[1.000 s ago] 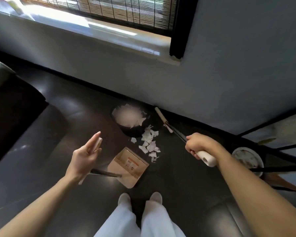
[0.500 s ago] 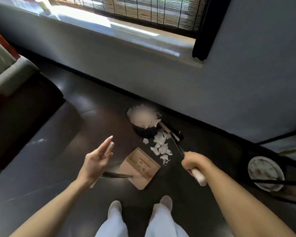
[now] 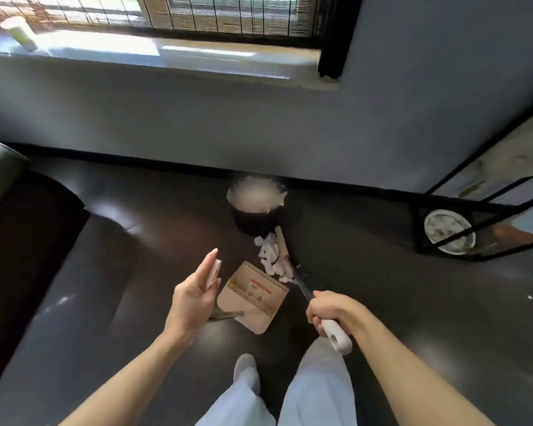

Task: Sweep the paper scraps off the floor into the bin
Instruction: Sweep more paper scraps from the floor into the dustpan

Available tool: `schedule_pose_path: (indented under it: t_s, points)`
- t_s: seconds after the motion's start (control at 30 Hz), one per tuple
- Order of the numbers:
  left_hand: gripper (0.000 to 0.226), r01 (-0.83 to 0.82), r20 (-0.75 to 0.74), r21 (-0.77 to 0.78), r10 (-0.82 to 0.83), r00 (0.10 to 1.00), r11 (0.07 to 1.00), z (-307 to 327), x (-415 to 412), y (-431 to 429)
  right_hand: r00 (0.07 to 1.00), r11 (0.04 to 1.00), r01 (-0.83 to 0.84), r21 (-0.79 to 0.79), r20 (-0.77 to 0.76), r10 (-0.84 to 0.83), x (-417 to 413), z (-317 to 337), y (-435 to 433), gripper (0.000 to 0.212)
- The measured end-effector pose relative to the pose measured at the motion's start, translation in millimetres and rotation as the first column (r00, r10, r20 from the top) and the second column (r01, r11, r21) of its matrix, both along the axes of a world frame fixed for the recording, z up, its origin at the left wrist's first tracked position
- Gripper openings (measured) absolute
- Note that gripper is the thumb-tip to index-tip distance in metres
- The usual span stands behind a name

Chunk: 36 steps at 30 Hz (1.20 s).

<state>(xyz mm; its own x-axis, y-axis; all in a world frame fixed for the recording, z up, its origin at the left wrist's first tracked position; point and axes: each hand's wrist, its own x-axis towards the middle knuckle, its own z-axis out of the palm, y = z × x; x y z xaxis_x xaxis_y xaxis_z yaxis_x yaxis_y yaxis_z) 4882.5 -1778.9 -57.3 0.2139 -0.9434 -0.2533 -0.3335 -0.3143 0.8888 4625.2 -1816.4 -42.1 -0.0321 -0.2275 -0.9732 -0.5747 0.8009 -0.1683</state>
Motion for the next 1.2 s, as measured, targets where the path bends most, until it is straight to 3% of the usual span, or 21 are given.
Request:
schedule_pose_path:
  t_s: [0.07, 0.13, 0.2, 0.3, 0.4, 0.5, 0.77, 0.9, 1.1, 1.2]
  points:
    - [0.070, 0.004, -0.002, 0.011, -0.004, 1.000, 1.000, 2.2, 12.2, 12.0, 0.997, 0.997, 0.073, 0.001, 0.016, -0.073, 15.3, 7.0, 15.5, 0.063]
    - [0.072, -0.001, 0.011, 0.011, 0.001, 1.000, 1.000, 3.9, 23.8, 21.9, 0.999, 0.998, 0.041, -0.038, -0.025, -0.042, 22.6, 17.6, 25.9, 0.047]
    - [0.072, -0.008, 0.013, 0.021, 0.008, 1.000, 1.000, 4.0, 35.7, 29.6, 0.997, 0.995, -0.038, -0.093, -0.075, 0.031, 25.5, 24.7, 32.3, 0.044]
    - [0.068, -0.031, -0.027, 0.045, 0.032, 0.999, 0.998, 1.5, 49.7, 40.1, 0.956, 0.955, -0.263, -0.134, -0.172, 0.239, 33.5, 34.9, 33.6, 0.047]
    - [0.065, -0.072, -0.078, 0.075, 0.078, 0.994, 0.995, 0.9, 58.6, 51.2, 0.841, 0.850, -0.512, -0.124, -0.275, 0.466, 45.5, 41.8, 19.4, 0.042]
    - [0.067, -0.101, -0.094, 0.074, 0.108, 0.990, 0.992, 5.7, 61.6, 59.0, 0.730, 0.748, -0.654, -0.113, -0.353, 0.585, 50.1, 31.5, 0.3, 0.038]
    - [0.063, -0.095, -0.086, 0.066, 0.100, 0.991, 0.993, 10.0, 72.5, 72.9, 0.665, 0.682, -0.731, -0.003, -0.226, 0.712, 37.2, 3.7, 29.9, 0.079]
    - [0.063, -0.073, -0.067, 0.065, 0.077, 0.995, 0.995, 8.8, 89.7, 85.0, 0.741, 0.753, -0.658, -0.013, -0.190, 0.644, 30.7, 13.6, 38.6, 0.064]
    - [0.064, 0.042, -0.008, 0.062, -0.042, 0.999, 0.997, 8.4, 132.6, 102.1, 0.797, 0.816, -0.576, -0.052, -0.256, 0.546, 52.5, 24.3, 65.9, 0.070]
    - [0.065, 0.074, -0.046, 0.066, -0.072, 0.996, 0.995, 7.1, 158.1, 107.2, 0.919, 0.934, -0.351, -0.064, -0.213, 0.331, 63.9, 22.5, 86.8, 0.061]
